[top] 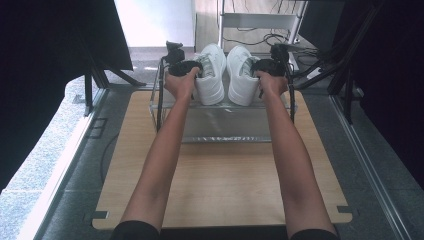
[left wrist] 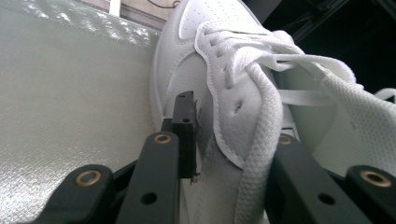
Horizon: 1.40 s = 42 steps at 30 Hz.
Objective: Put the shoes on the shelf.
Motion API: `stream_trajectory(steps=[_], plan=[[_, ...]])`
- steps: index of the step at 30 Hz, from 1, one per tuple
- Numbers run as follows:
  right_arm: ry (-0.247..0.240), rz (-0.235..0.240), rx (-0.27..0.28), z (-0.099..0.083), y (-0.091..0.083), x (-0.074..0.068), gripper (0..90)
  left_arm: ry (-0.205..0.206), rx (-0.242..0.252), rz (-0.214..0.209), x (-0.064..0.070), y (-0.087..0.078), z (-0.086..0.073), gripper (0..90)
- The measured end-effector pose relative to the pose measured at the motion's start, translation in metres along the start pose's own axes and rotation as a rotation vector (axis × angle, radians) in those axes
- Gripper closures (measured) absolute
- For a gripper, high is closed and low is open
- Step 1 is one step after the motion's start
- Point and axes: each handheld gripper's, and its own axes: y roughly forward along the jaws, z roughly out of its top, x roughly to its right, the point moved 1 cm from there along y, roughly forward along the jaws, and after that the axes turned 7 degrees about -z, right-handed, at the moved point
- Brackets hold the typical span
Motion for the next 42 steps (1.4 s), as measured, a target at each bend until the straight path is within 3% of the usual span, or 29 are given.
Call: stream_trajectory(steps=[3,5,7,9,11,12,13,14,16,19,20,21,22,23,24,25,26,30,33,34,35,40,42], plan=[[-0.008,0.021,0.000,-0.001,0.000,-0.004,65.7,0.028,0.003,-0.016,0.006,0.001,-0.002,67.4],[-0.098,-0.005,0.016,-0.004,-0.001,-0.020,60.4,0.081,-0.001,-0.001,0.016,0.003,-0.004,62.4],[-0.154,-0.034,0.028,-0.006,-0.003,-0.027,58.1,0.083,-0.003,-0.004,0.017,0.002,-0.004,60.9],[-0.157,-0.034,0.028,-0.005,-0.003,-0.027,53.7,0.071,-0.002,-0.026,0.014,0.000,-0.003,59.1],[-0.147,-0.002,0.035,-0.003,-0.006,-0.024,49.6,0.058,0.013,-0.075,0.014,-0.002,-0.002,53.8],[-0.148,0.016,0.048,-0.002,-0.008,-0.023,47.5,0.058,0.013,-0.075,0.014,-0.002,-0.002,50.3],[-0.153,0.025,0.064,-0.001,-0.012,-0.023,45.5,0.027,0.020,-0.128,0.016,-0.004,0.000,45.7],[-0.166,0.032,0.088,0.001,-0.016,-0.023,45.4,0.029,0.012,-0.138,0.018,-0.006,0.002,40.5],[-0.172,0.042,0.101,0.003,-0.021,-0.023,45.4,0.049,0.015,-0.140,0.020,-0.010,0.003,39.8],[-0.227,0.059,0.150,0.007,-0.042,-0.016,49.2,0.132,0.047,-0.119,0.026,-0.032,0.009,41.0],[-0.227,0.059,0.150,0.007,-0.042,-0.016,49.2,0.132,0.047,-0.119,0.026,-0.032,0.009,42.5],[-0.225,0.084,0.178,0.010,-0.053,-0.006,54.7,0.171,0.061,-0.101,0.026,-0.044,0.011,44.2],[-0.225,0.084,0.178,0.010,-0.053,-0.006,54.7,0.171,0.061,-0.101,0.026,-0.044,0.011,46.9],[-0.229,0.085,0.185,0.011,-0.060,0.005,59.0,0.192,0.063,-0.085,0.024,-0.050,0.011,51.1],[-0.229,0.085,0.185,0.011,-0.060,0.005,59.0,0.212,0.058,-0.069,0.022,-0.054,0.010,51.1],[-0.230,0.086,0.185,0.010,-0.062,0.011,61.2,0.225,0.051,-0.051,0.019,-0.058,0.009,55.0],[-0.227,0.095,0.176,0.009,-0.065,0.022,66.8,0.239,0.031,-0.037,0.012,-0.061,0.006,65.0],[-0.260,0.067,0.133,0.005,-0.061,0.032,73.4,0.246,-0.013,-0.006,0.001,-0.057,-0.001,77.3],[-0.322,0.034,0.064,-0.006,-0.044,0.037,79.6,0.249,-0.064,0.019,-0.008,-0.045,-0.009,81.1],[-0.322,0.034,0.064,-0.006,-0.044,0.037,79.6,0.250,-0.079,0.025,-0.010,-0.041,-0.011,81.1],[-0.359,0.023,0.026,-0.012,-0.034,0.034,81.4,0.263,-0.110,0.039,-0.012,-0.032,-0.015,81.9],[-0.424,0.022,-0.010,-0.020,-0.017,0.022,82.7,0.268,-0.147,0.014,-0.007,-0.018,-0.022,82.1],[-0.431,0.029,-0.014,-0.023,-0.014,0.015,86.3,0.288,-0.145,0.027,-0.004,-0.018,-0.022,84.0]])
